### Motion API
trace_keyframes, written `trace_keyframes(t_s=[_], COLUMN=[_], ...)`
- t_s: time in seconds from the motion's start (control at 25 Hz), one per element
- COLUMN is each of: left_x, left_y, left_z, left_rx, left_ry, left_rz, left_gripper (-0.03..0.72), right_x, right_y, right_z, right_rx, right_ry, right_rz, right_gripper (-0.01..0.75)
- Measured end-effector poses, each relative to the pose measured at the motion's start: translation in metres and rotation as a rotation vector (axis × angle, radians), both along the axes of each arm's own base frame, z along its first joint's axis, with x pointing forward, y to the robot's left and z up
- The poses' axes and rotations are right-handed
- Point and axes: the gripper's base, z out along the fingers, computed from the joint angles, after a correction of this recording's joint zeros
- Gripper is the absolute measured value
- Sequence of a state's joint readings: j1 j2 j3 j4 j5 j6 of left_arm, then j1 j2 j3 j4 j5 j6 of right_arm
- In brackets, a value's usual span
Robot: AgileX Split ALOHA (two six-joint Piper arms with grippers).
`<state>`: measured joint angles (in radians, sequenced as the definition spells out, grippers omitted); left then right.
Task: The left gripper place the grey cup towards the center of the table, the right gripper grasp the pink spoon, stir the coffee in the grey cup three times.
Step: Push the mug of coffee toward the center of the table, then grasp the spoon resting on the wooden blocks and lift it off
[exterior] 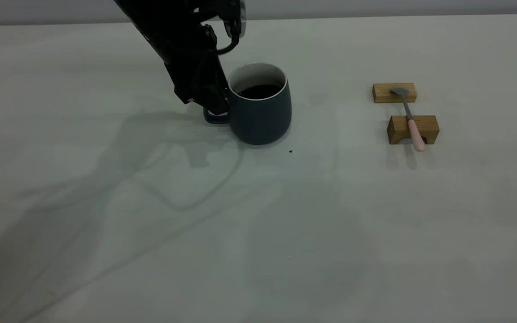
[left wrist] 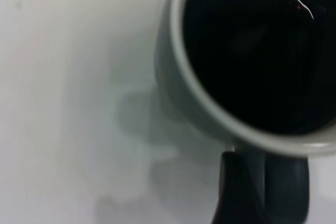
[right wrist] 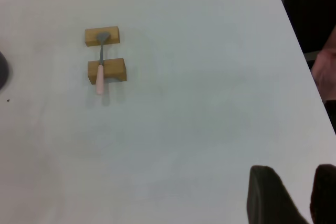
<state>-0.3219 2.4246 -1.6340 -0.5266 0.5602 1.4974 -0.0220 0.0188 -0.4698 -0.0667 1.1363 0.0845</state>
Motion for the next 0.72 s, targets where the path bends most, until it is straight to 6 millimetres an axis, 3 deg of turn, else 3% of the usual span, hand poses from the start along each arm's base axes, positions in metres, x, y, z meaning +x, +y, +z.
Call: trace_keyframes(t_s=[0.12,0.28,0.48,0.72], left_x=[0.000,-0.012,-0.056,-0.122], left_y=[0.013,0.042,0.071,0.092], left_z=[0.031,0.122,0.239,0.330], left_rx=[0.032,0.120,0.149,0.050], left_ry=[0.060,0.089,0.020,-0.068], left_rz=[0.131,0.370,0.687,0.878], left_gripper=[0.528,0.528,0.528,0.528], right_x=[0.000,0.000,0.000,0.000], right_y=[0.000,0.000,0.000,0.000], right_z=[0.000,0.000,0.000,0.000], right_rx=[0.000,0.000,0.000,0.000], right_ry=[0.000,0.000,0.000,0.000], right_rz=[0.000,0.000,0.000,0.000], right_gripper=[0.241,0.241,0.241,0.241])
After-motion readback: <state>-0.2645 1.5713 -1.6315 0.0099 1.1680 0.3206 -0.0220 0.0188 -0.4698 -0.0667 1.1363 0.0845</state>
